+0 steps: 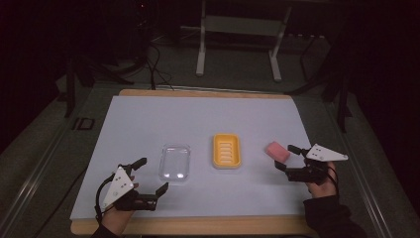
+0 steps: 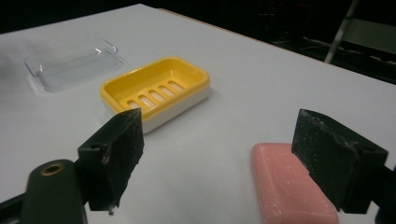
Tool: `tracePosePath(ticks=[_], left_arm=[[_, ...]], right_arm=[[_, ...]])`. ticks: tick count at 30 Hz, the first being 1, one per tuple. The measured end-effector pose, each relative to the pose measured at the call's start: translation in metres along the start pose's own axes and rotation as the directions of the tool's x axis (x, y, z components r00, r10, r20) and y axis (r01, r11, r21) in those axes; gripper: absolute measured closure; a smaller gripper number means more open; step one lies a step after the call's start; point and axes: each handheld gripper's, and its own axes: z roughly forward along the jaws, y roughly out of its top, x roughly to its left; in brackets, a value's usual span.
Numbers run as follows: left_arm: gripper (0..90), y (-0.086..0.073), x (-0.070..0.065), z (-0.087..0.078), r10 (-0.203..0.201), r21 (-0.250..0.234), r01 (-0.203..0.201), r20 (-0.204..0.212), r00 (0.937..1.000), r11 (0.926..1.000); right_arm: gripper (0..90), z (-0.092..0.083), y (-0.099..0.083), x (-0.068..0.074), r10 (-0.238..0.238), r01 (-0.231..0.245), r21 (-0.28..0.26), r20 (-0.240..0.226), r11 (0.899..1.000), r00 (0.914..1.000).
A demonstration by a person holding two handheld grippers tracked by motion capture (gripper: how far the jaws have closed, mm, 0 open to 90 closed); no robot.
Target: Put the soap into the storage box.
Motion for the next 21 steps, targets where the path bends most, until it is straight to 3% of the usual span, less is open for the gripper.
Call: tracePosePath(ticks=[6, 7, 13, 19, 21], left_arm=[[1.4, 0.0, 0.0, 0.0, -0.002, 0.001, 0.002, -0.002, 1.0, 1.0], [1.5, 0.0, 0.0, 0.0, -0.003, 0.003, 0.003, -0.001, 1.0, 1.0], [1.4, 0.0, 0.001, 0.0, -0.009, 0.008, 0.009, -0.009, 0.9999, 0.9999], [1.4, 0.0, 0.0, 0.001, -0.005, 0.008, 0.005, -0.012, 0.9999, 1.0], [1.4, 0.0, 0.0, 0.001, -0.006, 0.008, 0.006, -0.013, 0.9999, 0.9999]], right_arm=[[15.0, 0.003, -0.001, 0.001, -0.03, 0.03, 0.012, 0.01, 0.999, 0.9995], [14.2, 0.004, 0.0, 0.002, -0.077, 0.076, 0.011, 0.03, 0.997, 0.9966], [14.8, 0.011, 0.0, 0.0, -0.121, 0.119, 0.03, 0.045, 0.992, 0.9917], [14.9, 0.017, -0.002, -0.008, -0.109, 0.107, 0.052, 0.047, 0.993, 0.9929], [14.9, 0.018, -0.004, -0.012, -0.098, 0.091, 0.082, 0.085, 0.992, 0.9915]])
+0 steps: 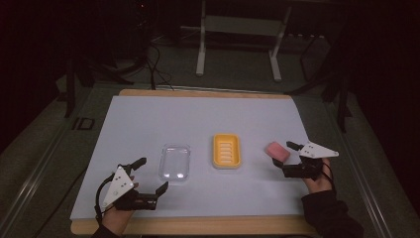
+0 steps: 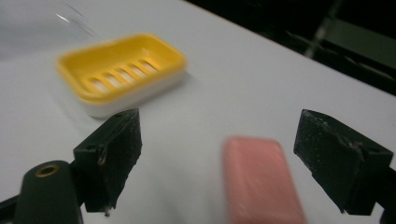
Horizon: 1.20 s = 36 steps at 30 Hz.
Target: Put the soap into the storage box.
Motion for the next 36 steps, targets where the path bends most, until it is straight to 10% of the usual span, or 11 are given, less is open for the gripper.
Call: tracePosePath(ticks=[11, 19, 27, 28, 36], left_arm=[[1.4, 0.0, -0.004, 0.001, 0.009, 0.006, -0.009, 0.018, 0.9998, 0.9999], [1.4, 0.001, -0.003, 0.0, 0.0, 0.003, 0.0, 0.016, 0.9999, 1.0], [1.4, 0.0, -0.003, 0.001, 0.004, 0.008, -0.004, 0.016, 0.9999, 1.0], [1.4, 0.0, -0.003, 0.001, 0.005, 0.009, -0.005, 0.016, 0.9999, 0.9999], [1.4, 0.0, -0.004, 0.001, 0.005, 0.011, -0.005, 0.013, 0.9999, 0.9999]], right_arm=[[14.5, 0.001, -0.002, -0.012, 0.131, -0.15, 0.107, 0.162, 0.983, 0.9779], [14.5, 0.0, 0.005, -0.02, 0.149, -0.224, 0.219, 0.312, 0.95, 0.9384], [14.1, 0.004, 0.005, -0.026, 0.197, -0.33, 0.317, 0.385, 0.889, 0.9017], [13.5, 0.006, 0.002, -0.029, 0.205, -0.36, 0.362, 0.401, 0.86, 0.8927], [13.2, 0.002, 0.0, -0.035, 0.286, -0.459, 0.424, 0.41, 0.781, 0.866]])
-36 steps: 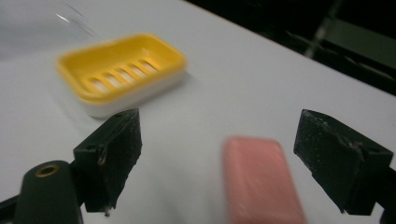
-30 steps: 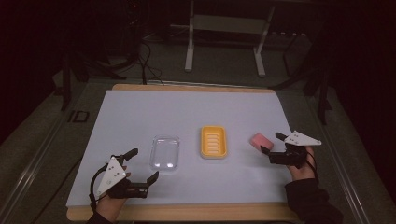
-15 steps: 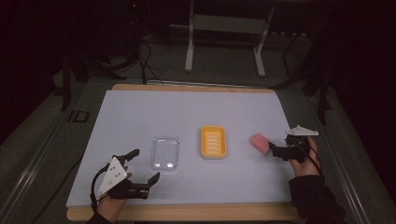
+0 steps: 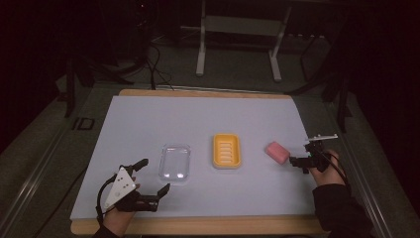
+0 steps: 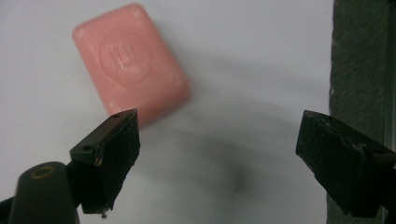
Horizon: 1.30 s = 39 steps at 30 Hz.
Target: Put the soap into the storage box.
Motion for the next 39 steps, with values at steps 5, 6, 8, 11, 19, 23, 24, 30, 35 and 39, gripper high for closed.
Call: tracePosePath(ticks=[5, 6, 8, 11, 19, 23, 24, 30, 35, 39], left_arm=[[1.4, 0.0, -0.001, 0.0, 0.005, 0.003, -0.005, 0.001, 1.0, 1.0], [1.4, 0.0, -0.001, 0.0, 0.005, 0.003, -0.005, 0.001, 1.0, 1.0], [1.4, 0.0, -0.001, 0.0, 0.008, 0.006, -0.008, 0.001, 1.0, 0.9999], [1.4, 0.0, -0.001, 0.0, 0.008, 0.007, -0.008, 0.0, 1.0, 0.9999], [1.4, 0.0, -0.001, 0.0, 0.009, 0.01, -0.009, 0.0, 1.0, 0.9999], [1.4, 0.0, -0.002, 0.001, 0.009, 0.011, -0.009, 0.0, 1.0, 0.9999], [1.4, 0.0, -0.002, 0.001, 0.009, 0.012, -0.009, 0.0, 1.0, 0.9999], [1.4, 0.0, -0.001, 0.001, 0.008, 0.013, -0.008, 0.0, 1.0, 0.9999], [1.4, 0.0, -0.002, 0.001, 0.007, 0.011, -0.007, 0.001, 1.0, 0.9999], [1.4, 0.0, -0.001, 0.001, 0.008, 0.011, -0.008, 0.001, 1.0, 0.9999]], right_arm=[[13.9, -0.006, 0.002, -0.003, 0.068, -0.065, 0.119, -0.019, 0.991, 0.9975], [13.9, -0.006, 0.002, -0.003, 0.068, -0.065, 0.119, -0.019, 0.991, 0.9975], [14.6, -0.008, 0.003, -0.004, 0.08, -0.078, 0.158, -0.005, 0.984, 0.9968], [17.0, -0.01, 0.004, -0.006, 0.109, -0.101, 0.266, -0.016, 0.959, 0.9939], [16.2, -0.01, 0.004, -0.009, 0.112, -0.086, 0.428, -0.034, 0.9, 0.9932], [14.8, -0.008, 0.002, -0.013, 0.14, -0.083, 0.519, -0.072, 0.851, 0.9876], [14.8, -0.008, 0.002, -0.013, 0.14, -0.083, 0.519, -0.072, 0.851, 0.9876], [15.4, -0.005, -0.002, -0.016, 0.127, -0.029, 0.619, -0.115, 0.785, 0.9853], [15.4, -0.004, -0.004, -0.014, 0.068, 0.06, 0.661, -0.167, 0.748, 0.9836], [15.2, -0.003, -0.006, -0.013, 0.017, 0.13, 0.666, -0.21, 0.735, 0.9775]])
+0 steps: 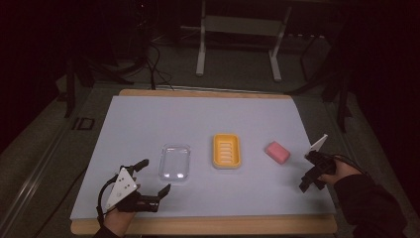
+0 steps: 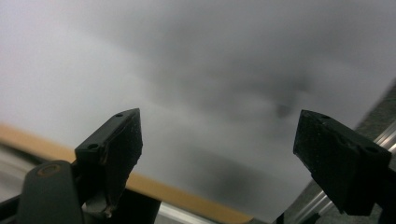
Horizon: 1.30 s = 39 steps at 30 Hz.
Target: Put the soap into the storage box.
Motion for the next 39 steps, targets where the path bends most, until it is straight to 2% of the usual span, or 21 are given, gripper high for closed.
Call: tracePosePath(ticks=[1, 3, 4, 6, 7, 8, 9, 10, 12, 16, 17, 18, 21, 24, 26, 29, 31, 33, 35, 37, 39], left_arm=[[1.4, 0.0, 0.0, 0.0, 0.0, -0.001, 0.0, 0.001, 1.0, 1.0], [1.4, 0.0, 0.0, 0.0, 0.0, 0.0, 0.0, 0.002, 1.0, 1.0], [1.4, 0.0, 0.0, 0.0, 0.001, 0.001, -0.001, 0.002, 1.0, 1.0], [1.4, 0.0, 0.0, 0.0, -0.001, -0.001, 0.001, 0.001, 1.0, 1.0], [1.4, 0.0, 0.0, 0.0, -0.002, -0.001, 0.002, 0.001, 1.0, 1.0], [1.4, 0.0, 0.0, 0.0, 0.0, 0.0, 0.0, 0.002, 1.0, 1.0], [1.4, 0.0, 0.0, 0.0, 0.0, 0.0, 0.0, 0.002, 1.0, 1.0], [1.4, 0.0, 0.0, 0.0, 0.0, -0.001, 0.0, 0.003, 1.0, 1.0], [1.4, 0.0, 0.0, 0.0, -0.001, -0.002, 0.001, 0.004, 1.0, 1.0], [1.4, 0.0, 0.0, 0.0, -0.002, -0.002, 0.002, 0.006, 1.0, 1.0], [1.4, 0.0, 0.0, 0.0, -0.002, -0.002, 0.002, 0.006, 1.0, 1.0], [1.4, 0.0, 0.0, 0.0, -0.002, -0.002, 0.002, 0.005, 1.0, 1.0], [1.4, 0.0, 0.0, 0.0, -0.005, -0.004, 0.005, 0.007, 1.0, 1.0], [1.4, 0.0, 0.0, 0.0, -0.005, -0.003, 0.005, 0.009, 0.9999, 1.0], [1.4, 0.0, 0.0, 0.0, -0.007, -0.004, 0.007, 0.011, 0.9999, 1.0], [1.4, 0.0, 0.0, 0.0, -0.012, -0.007, 0.012, 0.012, 0.9999, 0.9999], [1.4, 0.0, 0.001, 0.0, -0.011, -0.007, 0.011, 0.014, 0.9998, 0.9999], [1.4, 0.0, 0.0, 0.0, -0.013, -0.007, 0.013, 0.015, 0.9998, 0.9999], [1.4, 0.0, 0.0, 0.0, -0.015, -0.007, 0.015, 0.016, 0.9998, 0.9999], [1.4, 0.0, 0.0, 0.0, -0.015, -0.006, 0.015, 0.017, 0.9997, 0.9999], [1.4, 0.0, 0.0, 0.0, -0.016, -0.006, 0.016, 0.017, 0.9997, 0.9999]], right_arm=[[14.6, 0.002, 0.0, 0.001, -0.078, 0.078, -0.002, -0.003, 0.997, 0.9969], [14.2, 0.002, 0.0, 0.002, -0.086, 0.086, 0.004, -0.014, 0.996, 0.9962], [14.0, 0.002, 0.0, 0.003, -0.142, 0.142, -0.011, 0.004, 0.99, 0.9899], [14.0, 0.002, 0.0, 0.003, -0.146, 0.146, -0.011, 0.004, 0.989, 0.9893], [14.3, 0.001, 0.001, 0.003, -0.195, 0.197, -0.027, 0.039, 0.98, 0.9799], [15.6, 0.001, 0.002, 0.003, -0.226, 0.228, -0.029, 0.054, 0.973, 0.9725], [15.6, 0.001, 0.002, 0.003, -0.226, 0.228, -0.029, 0.054, 0.973, 0.9725], [16.4, -0.002, 0.004, 0.002, -0.24, 0.243, -0.037, 0.063, 0.969, 0.9687], [16.1, -0.004, 0.006, 0.003, -0.294, 0.299, -0.07, 0.08, 0.952, 0.9525], [13.7, -0.008, 0.01, 0.004, -0.298, 0.305, -0.075, 0.092, 0.949, 0.9502], [13.2, -0.008, 0.012, 0.003, -0.304, 0.311, -0.081, 0.086, 0.947, 0.9488], [12.8, -0.009, 0.013, 0.003, -0.301, 0.306, -0.08, 0.071, 0.949, 0.951], [12.2, -0.011, 0.019, 0.003, -0.322, 0.327, -0.071, 0.081, 0.942, 0.9435], [11.9, -0.014, 0.023, 0.004, -0.353, 0.359, -0.066, 0.097, 0.931, 0.9307], [11.9, -0.016, 0.026, 0.004, -0.353, 0.359, -0.063, 0.089, 0.931, 0.9315], [12.0, -0.019, 0.031, 0.005, -0.36, 0.365, -0.037, 0.099, 0.93, 0.9277], [11.9, -0.021, 0.035, 0.006, -0.38, 0.387, -0.045, 0.113, 0.921, 0.9181], [11.1, -0.023, 0.039, 0.01, -0.408, 0.419, -0.066, 0.136, 0.906, 0.9029], [11.1, -0.024, 0.042, 0.012, -0.421, 0.433, -0.081, 0.134, 0.898, 0.8971], [11.2, -0.025, 0.046, 0.014, -0.438, 0.454, -0.096, 0.146, 0.886, 0.8869], [11.3, -0.026, 0.05, 0.015, -0.44, 0.456, -0.103, 0.146, 0.884, 0.8863]])
